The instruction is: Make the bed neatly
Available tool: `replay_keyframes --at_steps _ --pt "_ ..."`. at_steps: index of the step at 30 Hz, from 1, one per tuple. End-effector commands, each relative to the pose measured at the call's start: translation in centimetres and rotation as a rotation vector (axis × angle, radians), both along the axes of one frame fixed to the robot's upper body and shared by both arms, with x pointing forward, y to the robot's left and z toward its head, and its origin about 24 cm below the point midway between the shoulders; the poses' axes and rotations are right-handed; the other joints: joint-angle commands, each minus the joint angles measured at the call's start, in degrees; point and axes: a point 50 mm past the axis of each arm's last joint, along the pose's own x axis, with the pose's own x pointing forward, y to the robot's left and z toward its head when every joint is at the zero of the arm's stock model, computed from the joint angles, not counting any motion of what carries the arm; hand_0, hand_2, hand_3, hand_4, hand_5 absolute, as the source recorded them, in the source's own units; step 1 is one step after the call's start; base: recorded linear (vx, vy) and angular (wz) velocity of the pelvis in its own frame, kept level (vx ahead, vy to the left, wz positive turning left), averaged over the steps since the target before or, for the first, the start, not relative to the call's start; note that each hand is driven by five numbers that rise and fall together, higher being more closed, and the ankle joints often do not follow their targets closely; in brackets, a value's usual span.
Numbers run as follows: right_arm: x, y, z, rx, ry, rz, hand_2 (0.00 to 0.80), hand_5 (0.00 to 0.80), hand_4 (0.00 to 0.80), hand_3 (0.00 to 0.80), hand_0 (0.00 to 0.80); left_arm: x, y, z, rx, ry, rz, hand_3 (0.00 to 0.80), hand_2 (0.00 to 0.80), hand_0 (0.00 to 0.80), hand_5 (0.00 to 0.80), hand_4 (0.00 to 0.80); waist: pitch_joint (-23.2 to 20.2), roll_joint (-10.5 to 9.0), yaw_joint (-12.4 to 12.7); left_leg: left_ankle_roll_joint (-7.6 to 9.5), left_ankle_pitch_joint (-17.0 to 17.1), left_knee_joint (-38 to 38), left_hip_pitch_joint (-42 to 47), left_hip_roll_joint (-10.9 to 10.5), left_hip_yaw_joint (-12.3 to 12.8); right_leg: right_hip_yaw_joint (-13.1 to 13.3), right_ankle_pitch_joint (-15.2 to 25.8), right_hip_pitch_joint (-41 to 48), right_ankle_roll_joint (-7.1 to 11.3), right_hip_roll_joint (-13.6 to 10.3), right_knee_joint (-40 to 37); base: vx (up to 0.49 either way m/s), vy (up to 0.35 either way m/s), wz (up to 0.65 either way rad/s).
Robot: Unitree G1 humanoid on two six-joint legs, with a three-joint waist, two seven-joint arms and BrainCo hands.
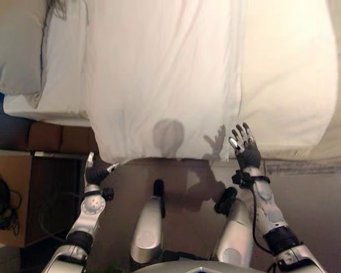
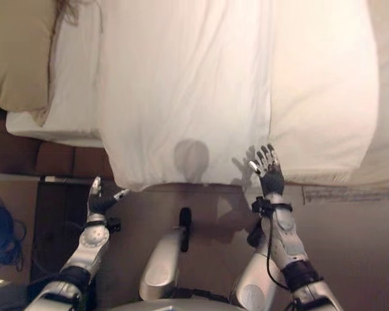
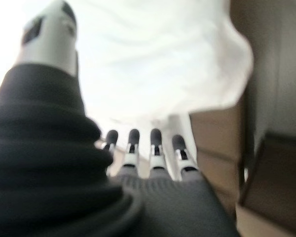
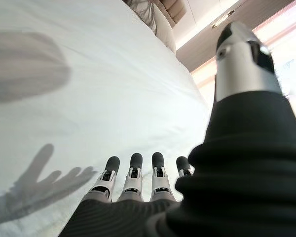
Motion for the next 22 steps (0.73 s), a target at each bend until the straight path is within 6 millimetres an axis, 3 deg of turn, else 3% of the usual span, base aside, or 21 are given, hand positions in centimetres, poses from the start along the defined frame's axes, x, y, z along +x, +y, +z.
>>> replay_keyframes --at_steps 1,6,10,17,22 --pt "-0.7 1.1 -0.3 0.117 0.002 0.044 0.0 0.0 0.0 0.0 0.0 -0.5 0.9 1.5 -0.107 -0.106 -0.068 0.0 0.0 0.0 0.0 0.0 -5.18 -4.35 2.42 3.03 3.05 -1.35 0.74 -1.17 -3.29 1.14 16.58 16.18 9.18 -2.89 -24.01 0.15 -0.156 0.03" --pt "-2.3 1.6 -4.1 0.176 0.159 0.032 0.0 0.0 0.0 0.0 0.0 -2.0 -0.9 -0.3 -0.292 -0.047 -0.101 0.0 0.0 0.0 0.0 0.0 -10.39 -5.41 3.67 3.19 3.19 -4.24 6.51 -1.01 -3.67 0.55 16.78 22.85 9.06 -1.85 -26.96 0.219 -0.151 0.03" --pt "-3.0 2.5 -5.9 0.223 0.243 0.031 0.0 0.0 0.0 0.0 0.0 -2.3 -2.1 -0.6 -0.357 -0.021 -0.128 0.0 0.0 0.0 0.0 0.0 -12.3 -5.92 4.46 3.28 3.69 -6.86 9.8 -0.37 -3.31 0.03 16.86 26.2 9.15 -0.97 -28.75 0.082 -0.134 0.15" --pt "-3.3 2.8 -7.7 0.217 0.325 0.038 0.0 0.0 0.0 0.0 0.0 -1.6 -2.5 0.0 -0.355 -0.012 -0.158 0.0 0.0 0.0 0.0 0.0 -13.86 -5.91 4.44 2.53 4.78 -10.24 13.47 1.1 -1.45 -0.13 17.22 29.08 9.44 0.75 -32.04 0.024 -0.052 0.01" --pt "-3.3 2.7 -8.0 0.216 0.334 0.003 0.0 0.0 0.0 0.0 0.0 -0.8 -2.8 0.6 -0.368 -0.017 -0.175 0.0 0.0 0.0 0.0 0.0 -14.48 -6.07 4.35 2.38 4.18 -9.52 14.4 1.57 -0.78 0.08 16.92 30.29 9.59 0.65 -32.28 0.034 -0.028 0.04"
